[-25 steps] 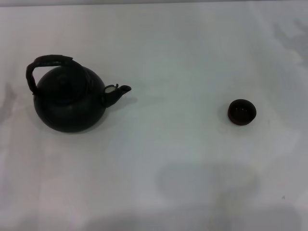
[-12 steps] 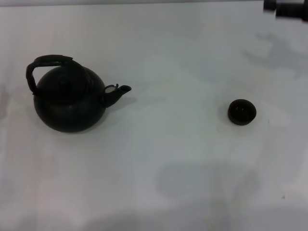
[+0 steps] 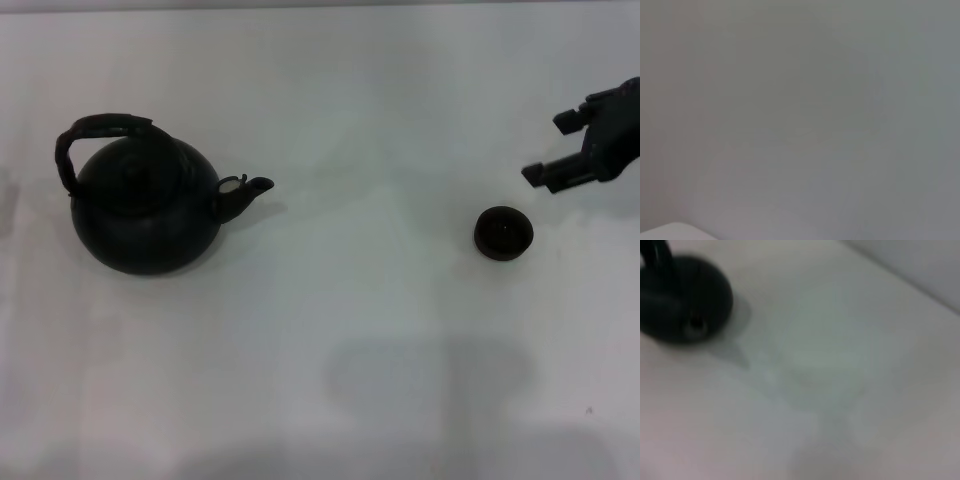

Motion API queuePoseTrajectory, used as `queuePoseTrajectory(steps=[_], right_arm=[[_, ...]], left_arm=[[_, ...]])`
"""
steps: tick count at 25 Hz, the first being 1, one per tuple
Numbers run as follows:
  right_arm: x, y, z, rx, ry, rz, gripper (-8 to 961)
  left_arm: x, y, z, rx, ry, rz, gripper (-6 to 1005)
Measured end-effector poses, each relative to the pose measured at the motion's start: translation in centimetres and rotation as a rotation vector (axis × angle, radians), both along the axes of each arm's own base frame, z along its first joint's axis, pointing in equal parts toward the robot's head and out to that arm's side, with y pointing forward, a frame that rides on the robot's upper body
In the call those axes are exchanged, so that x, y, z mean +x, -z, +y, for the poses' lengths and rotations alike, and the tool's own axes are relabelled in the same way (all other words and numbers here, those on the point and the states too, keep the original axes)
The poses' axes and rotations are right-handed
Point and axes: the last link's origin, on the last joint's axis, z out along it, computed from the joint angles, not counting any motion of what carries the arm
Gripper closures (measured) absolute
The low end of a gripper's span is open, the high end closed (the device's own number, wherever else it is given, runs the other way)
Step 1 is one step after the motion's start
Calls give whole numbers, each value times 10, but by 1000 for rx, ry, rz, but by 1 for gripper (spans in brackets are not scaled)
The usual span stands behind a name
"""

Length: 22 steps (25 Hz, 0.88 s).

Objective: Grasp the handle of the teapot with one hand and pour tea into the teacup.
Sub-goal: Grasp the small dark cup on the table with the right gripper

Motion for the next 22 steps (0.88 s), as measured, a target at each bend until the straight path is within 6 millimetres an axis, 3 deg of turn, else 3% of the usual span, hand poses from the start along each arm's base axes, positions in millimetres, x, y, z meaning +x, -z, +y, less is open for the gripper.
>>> queuePoseTrajectory(steps=[6, 14, 22], right_arm=[[-38, 16, -13, -53, -64, -151, 127], [-69, 40, -24, -105, -142, -307, 127], [-71, 69, -26, -197, -146, -401, 127]], left_arm=[[0, -2, 2, 9, 1, 0, 124], [0, -2, 1, 11, -1, 2, 124], [0, -3, 1, 16, -3, -1, 124]])
